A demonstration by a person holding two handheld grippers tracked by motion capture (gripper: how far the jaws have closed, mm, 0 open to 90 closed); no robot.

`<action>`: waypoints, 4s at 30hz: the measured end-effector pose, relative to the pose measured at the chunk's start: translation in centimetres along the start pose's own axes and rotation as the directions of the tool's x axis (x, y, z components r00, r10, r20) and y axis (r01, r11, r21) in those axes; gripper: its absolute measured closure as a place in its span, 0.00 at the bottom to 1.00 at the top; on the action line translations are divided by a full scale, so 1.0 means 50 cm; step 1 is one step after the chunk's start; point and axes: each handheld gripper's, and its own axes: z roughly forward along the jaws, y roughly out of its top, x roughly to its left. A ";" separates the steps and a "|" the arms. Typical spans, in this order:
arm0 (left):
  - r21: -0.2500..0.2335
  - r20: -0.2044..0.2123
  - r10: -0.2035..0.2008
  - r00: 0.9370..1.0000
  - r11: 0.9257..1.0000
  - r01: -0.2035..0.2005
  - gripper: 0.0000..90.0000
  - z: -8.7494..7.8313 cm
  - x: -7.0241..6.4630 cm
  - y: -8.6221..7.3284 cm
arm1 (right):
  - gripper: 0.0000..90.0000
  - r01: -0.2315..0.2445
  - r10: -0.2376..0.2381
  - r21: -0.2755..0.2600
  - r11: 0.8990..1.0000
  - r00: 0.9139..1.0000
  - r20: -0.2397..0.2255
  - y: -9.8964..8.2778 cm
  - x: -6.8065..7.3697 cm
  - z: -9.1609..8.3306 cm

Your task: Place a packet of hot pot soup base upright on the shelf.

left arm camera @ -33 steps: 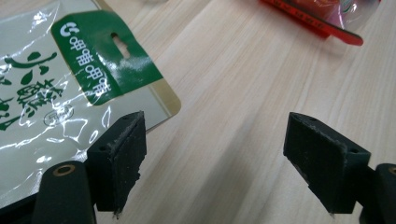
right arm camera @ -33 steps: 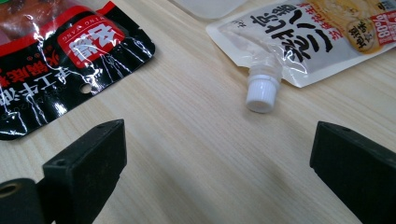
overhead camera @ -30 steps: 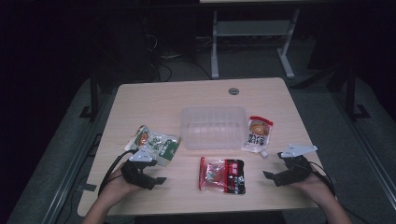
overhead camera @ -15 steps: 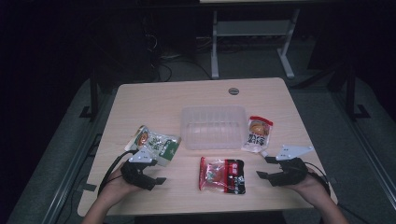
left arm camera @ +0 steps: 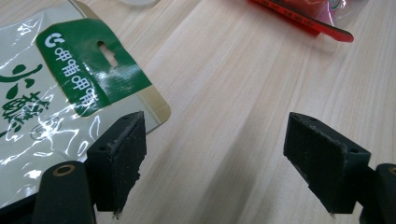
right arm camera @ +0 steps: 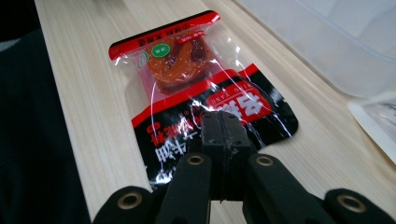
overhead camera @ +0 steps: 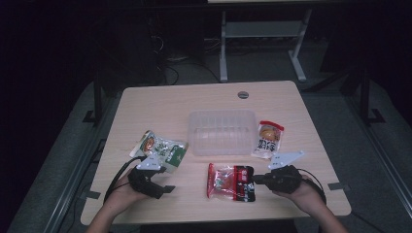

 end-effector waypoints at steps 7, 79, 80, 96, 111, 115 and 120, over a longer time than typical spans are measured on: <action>0.006 0.008 0.006 1.000 1.000 -0.006 0.23 0.004 -0.002 0.003 | 1.00 0.024 -0.024 0.034 0.999 1.000 0.002 0.014 -0.006 0.036; 0.034 0.118 0.025 0.993 0.999 -0.030 1.00 0.091 -0.102 0.111 | 0.36 -0.083 0.083 0.014 0.996 0.996 0.015 0.045 -0.045 0.053; 0.035 0.116 0.026 0.993 0.999 -0.031 1.00 0.093 -0.103 0.110 | 0.36 -0.078 0.077 0.014 0.997 0.997 0.010 0.046 -0.044 0.055; 0.083 0.078 0.046 0.996 0.995 -0.052 1.00 0.100 -0.090 0.100 | 0.28 -0.078 0.078 0.021 0.997 0.997 -0.027 0.048 -0.035 0.062; 0.118 0.031 0.038 0.999 0.992 -0.041 1.00 0.105 -0.074 0.091 | 0.23 -0.085 0.087 0.025 0.996 0.991 -0.104 0.052 -0.030 0.086; 0.114 0.024 0.038 0.999 0.993 -0.040 1.00 0.107 -0.071 0.092 | 0.23 -0.091 0.093 0.024 0.996 0.986 -0.136 0.055 -0.027 0.097; 0.112 0.018 0.045 0.999 0.993 -0.047 1.00 0.109 -0.071 0.094 | 0.23 -0.099 0.105 0.040 0.994 0.978 -0.183 0.057 -0.019 0.122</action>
